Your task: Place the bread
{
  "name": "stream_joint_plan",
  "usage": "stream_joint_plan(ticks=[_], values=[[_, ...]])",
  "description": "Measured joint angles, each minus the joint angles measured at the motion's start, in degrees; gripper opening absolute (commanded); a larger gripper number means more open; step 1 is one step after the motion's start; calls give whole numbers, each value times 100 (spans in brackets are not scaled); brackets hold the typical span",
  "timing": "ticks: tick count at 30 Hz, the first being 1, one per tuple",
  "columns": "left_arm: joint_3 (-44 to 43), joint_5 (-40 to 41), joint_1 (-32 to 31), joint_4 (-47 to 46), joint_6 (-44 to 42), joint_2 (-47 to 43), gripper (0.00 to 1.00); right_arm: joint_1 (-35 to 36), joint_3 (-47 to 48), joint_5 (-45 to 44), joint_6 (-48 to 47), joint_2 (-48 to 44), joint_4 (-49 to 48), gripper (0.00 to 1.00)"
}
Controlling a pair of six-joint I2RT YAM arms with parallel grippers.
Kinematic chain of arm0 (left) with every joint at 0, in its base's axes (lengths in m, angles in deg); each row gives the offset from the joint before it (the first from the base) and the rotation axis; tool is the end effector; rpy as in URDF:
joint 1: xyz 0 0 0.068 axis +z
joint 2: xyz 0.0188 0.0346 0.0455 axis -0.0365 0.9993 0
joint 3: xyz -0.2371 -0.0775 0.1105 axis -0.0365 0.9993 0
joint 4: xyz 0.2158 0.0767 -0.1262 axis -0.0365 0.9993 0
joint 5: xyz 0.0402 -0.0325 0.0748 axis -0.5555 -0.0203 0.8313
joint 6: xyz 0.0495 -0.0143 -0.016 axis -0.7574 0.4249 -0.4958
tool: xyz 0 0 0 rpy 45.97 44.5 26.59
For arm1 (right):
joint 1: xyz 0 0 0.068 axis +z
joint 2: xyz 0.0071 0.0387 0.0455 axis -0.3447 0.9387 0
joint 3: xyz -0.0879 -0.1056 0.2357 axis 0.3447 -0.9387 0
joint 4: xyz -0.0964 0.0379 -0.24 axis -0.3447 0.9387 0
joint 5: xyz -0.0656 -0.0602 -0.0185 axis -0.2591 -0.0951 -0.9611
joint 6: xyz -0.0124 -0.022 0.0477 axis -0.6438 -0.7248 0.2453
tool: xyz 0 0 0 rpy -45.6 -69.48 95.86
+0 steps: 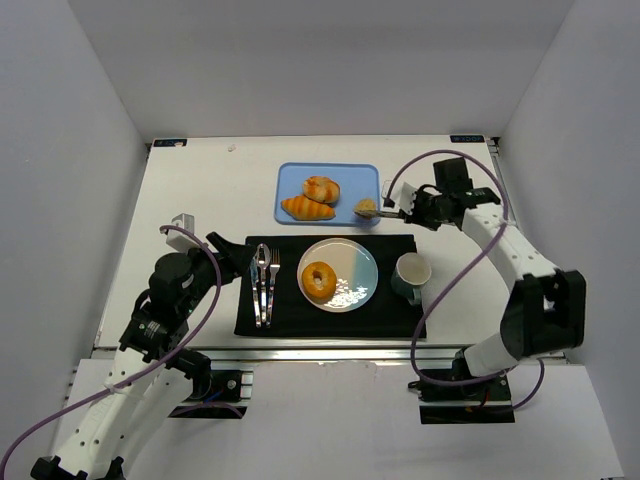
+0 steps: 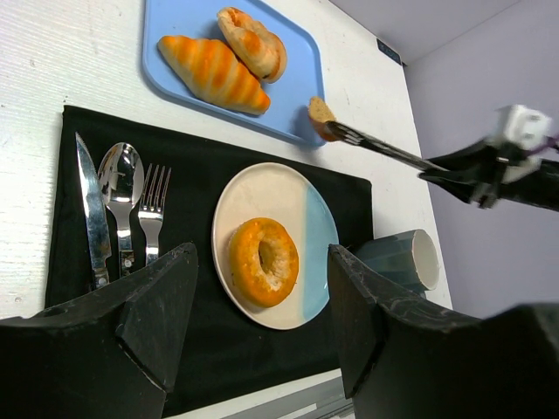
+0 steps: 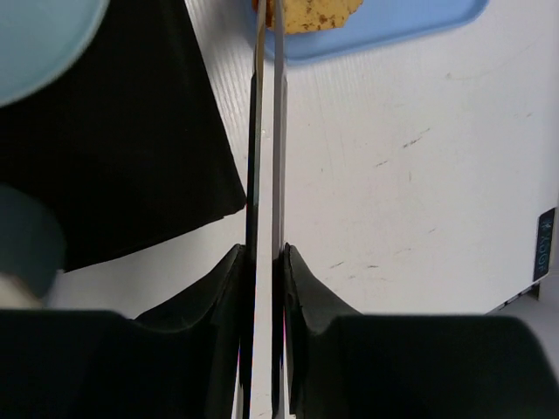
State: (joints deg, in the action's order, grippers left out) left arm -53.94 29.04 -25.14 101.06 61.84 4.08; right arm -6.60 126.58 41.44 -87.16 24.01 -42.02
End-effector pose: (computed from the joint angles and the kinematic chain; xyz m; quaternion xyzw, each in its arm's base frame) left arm 0.1207 -0.0500 0.2936 -0.1469 0.7925 -0.3075 0.5057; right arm 0.3149 0.0849 0.2689 -0.6227 0.7010 -0.0365 0.3458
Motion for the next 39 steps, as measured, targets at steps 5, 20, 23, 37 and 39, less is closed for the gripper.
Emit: stream_joint_plan(ticks=[5,20,23,37,39], values=[[4,-2,0,-17,0,44,71,22,-9,686,-4,-1086,511,0],[68,-70,0,-170,0,256,71,743,-807,1287,-201,-2000,1530,26],[79,-70,0,-166,2,205,71,868,-804,1287,-249,-1888,1593,34],[155,-66,0,-166,26,24,71,933,-769,1165,-372,-1766,1735,46],[155,-66,0,-168,24,57,71,933,-743,1169,-369,-1818,1740,47]])
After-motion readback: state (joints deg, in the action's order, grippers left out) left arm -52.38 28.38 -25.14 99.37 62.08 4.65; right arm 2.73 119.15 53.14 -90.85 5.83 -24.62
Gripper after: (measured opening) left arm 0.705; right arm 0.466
